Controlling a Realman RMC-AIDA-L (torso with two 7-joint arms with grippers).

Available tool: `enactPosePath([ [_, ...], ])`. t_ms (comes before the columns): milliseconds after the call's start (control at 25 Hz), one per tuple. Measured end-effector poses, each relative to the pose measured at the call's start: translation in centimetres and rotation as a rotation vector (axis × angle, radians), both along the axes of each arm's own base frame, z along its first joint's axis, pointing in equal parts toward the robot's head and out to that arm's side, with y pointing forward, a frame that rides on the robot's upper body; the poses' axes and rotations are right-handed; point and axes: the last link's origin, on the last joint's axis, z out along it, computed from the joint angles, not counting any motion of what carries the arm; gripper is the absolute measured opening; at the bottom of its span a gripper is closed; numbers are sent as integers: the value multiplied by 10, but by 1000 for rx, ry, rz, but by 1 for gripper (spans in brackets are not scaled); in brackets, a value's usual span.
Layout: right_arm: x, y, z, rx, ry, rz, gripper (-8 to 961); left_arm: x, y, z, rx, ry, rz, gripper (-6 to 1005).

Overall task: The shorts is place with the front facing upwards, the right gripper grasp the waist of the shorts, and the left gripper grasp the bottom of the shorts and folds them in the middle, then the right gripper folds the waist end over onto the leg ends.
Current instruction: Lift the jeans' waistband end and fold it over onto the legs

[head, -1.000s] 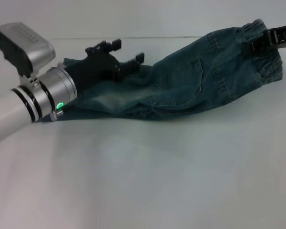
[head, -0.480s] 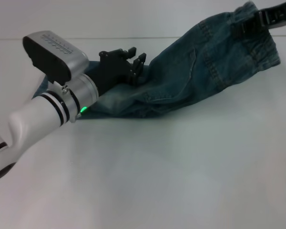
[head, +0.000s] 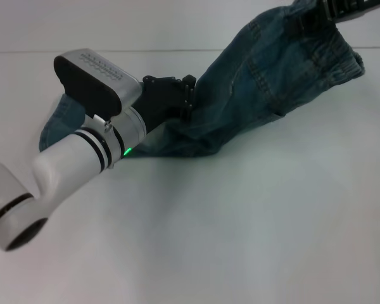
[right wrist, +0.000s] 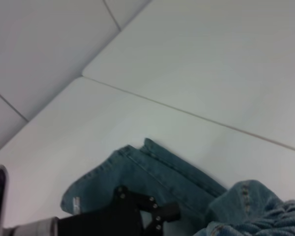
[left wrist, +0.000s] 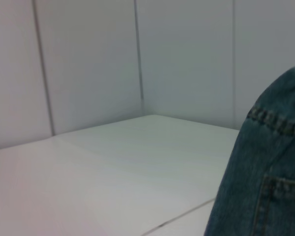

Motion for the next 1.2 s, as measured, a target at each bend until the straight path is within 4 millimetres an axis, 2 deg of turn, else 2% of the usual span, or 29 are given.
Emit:
enactPosePath([
  [200, -10, 1, 0, -1, 10, 24, 120, 2, -7, -9, 58, 28, 8, 0],
  [640, -37, 5, -8, -14, 17, 92, 120, 12, -24, -30, 27, 47, 1, 0],
  [920, -57, 4, -9, -19, 29, 150, 121, 28, -36, -46, -9, 51, -19, -1],
  [1200, -69, 2, -15, -49, 27, 185, 120, 48, -44, -56, -46, 20, -65, -1],
])
